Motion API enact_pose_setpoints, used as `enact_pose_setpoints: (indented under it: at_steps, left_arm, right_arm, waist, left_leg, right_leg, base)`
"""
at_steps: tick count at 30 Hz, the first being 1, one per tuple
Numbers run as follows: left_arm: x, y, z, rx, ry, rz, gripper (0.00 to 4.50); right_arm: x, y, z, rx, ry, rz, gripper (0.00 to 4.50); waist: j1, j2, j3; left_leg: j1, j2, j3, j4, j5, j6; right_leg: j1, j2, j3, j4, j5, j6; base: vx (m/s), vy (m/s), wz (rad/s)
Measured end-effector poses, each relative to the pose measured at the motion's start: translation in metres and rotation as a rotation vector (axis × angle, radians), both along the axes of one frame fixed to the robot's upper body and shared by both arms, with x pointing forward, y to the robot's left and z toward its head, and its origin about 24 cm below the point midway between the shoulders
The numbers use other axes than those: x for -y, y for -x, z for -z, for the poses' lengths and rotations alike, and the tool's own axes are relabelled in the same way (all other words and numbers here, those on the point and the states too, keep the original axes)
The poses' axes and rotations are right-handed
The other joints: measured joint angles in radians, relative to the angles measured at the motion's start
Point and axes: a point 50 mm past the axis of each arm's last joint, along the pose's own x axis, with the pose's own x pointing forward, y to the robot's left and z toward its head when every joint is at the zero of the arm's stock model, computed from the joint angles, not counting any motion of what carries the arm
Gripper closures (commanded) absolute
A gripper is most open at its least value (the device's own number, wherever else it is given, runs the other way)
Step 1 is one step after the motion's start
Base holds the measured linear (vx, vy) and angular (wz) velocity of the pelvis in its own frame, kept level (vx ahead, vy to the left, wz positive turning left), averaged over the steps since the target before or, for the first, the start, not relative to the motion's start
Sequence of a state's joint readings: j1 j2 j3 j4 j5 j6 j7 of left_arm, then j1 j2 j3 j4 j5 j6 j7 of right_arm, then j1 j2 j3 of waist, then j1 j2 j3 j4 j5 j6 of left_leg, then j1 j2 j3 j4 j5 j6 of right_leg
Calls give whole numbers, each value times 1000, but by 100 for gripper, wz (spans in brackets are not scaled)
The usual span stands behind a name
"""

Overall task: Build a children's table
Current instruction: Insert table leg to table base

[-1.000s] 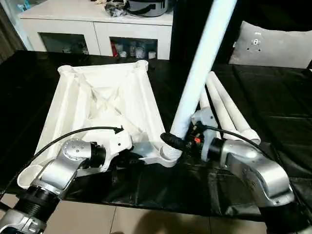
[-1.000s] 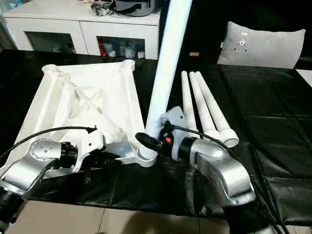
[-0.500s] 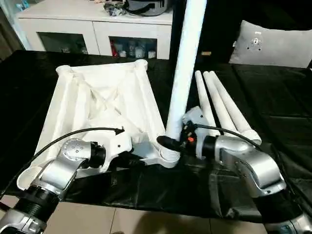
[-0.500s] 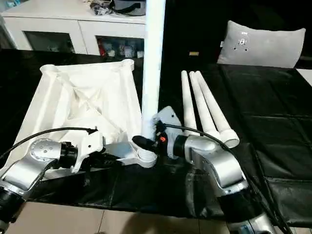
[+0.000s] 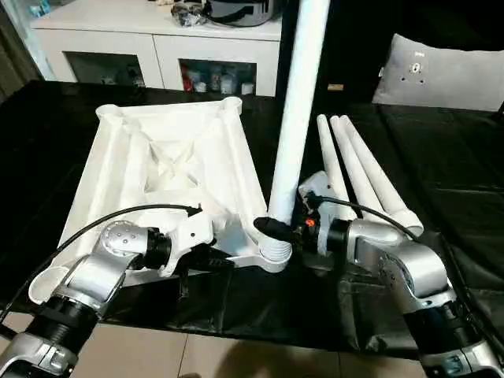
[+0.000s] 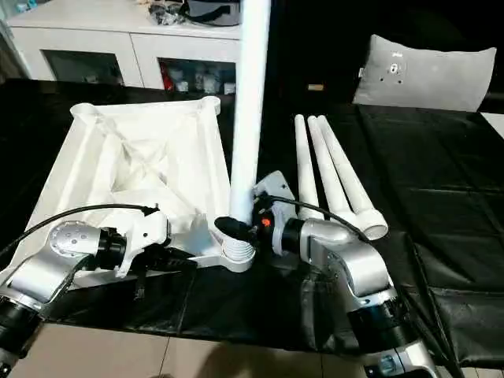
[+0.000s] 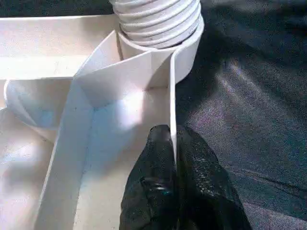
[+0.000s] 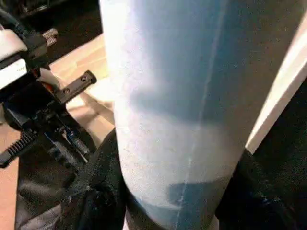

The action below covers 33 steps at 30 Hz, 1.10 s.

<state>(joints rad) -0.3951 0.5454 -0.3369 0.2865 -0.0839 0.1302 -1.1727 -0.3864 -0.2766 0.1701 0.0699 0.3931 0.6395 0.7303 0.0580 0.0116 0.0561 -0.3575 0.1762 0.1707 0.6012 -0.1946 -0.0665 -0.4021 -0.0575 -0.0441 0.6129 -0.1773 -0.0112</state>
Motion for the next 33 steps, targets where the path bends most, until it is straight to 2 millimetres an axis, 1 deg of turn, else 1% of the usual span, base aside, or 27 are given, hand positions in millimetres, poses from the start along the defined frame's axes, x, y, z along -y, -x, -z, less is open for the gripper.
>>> enact_pose_setpoints:
  at_steps: [5,12,15,21,23,27,30,33]
  left_arm:
    - [2,-2,1,-6,7,-4,450]
    - [4,-4,3,-18,15,-9,450]
    - [5,-5,4,-21,17,-10,450]
    - [6,-5,6,-29,17,-15,450]
    - [6,-5,7,-29,18,-14,450]
    - [5,-6,7,-20,13,-9,450]
    - [5,-6,7,-15,3,-5,450]
    - [4,-5,7,-16,0,-2,450]
  right_arm:
    - [10,3,10,-27,-109,73,259]
    - [15,13,21,2,-183,137,259]
    - [18,20,27,33,-193,159,259]
    - [17,26,27,112,-138,160,259]
    - [16,27,27,146,-75,130,259]
    - [12,25,24,204,6,59,259]
    - [9,23,21,233,75,-9,259]
    - [7,21,20,237,94,-44,259]
  waist:
    - [2,1,0]
    - [4,5,-3]
    - [6,6,-3]
    - [7,14,-9]
    - [7,15,-10]
    - [5,15,-10]
    - [5,8,-14]
    - [2,6,-15]
  left_leg:
    - [0,0,0,0,0,0]
    - [2,-1,0,0,0,0]
    - [2,-1,0,0,0,0]
    - [2,-2,0,0,0,0]
    - [2,-2,0,0,0,0]
    - [2,-2,0,0,0,0]
    - [2,-2,-1,0,0,0]
    - [2,-2,-1,0,0,0]
  right_leg:
    - [0,0,0,0,0,0]
    - [2,-1,0,0,0,1]
    - [3,-2,0,-1,-1,1]
    - [4,-2,0,-2,-1,2]
    - [4,-2,0,-2,-1,2]
    - [4,-2,0,-2,-1,2]
    - [4,-2,-1,-2,-1,3]
    - [4,-2,0,-3,-2,3]
  base:
    - [0,0,0]
    - [0,0,0]
    - [0,0,0]
    - [0,0,0]
    - [0,0,0]
    - [0,0,0]
    - [0,0,0]
    - [0,0,0]
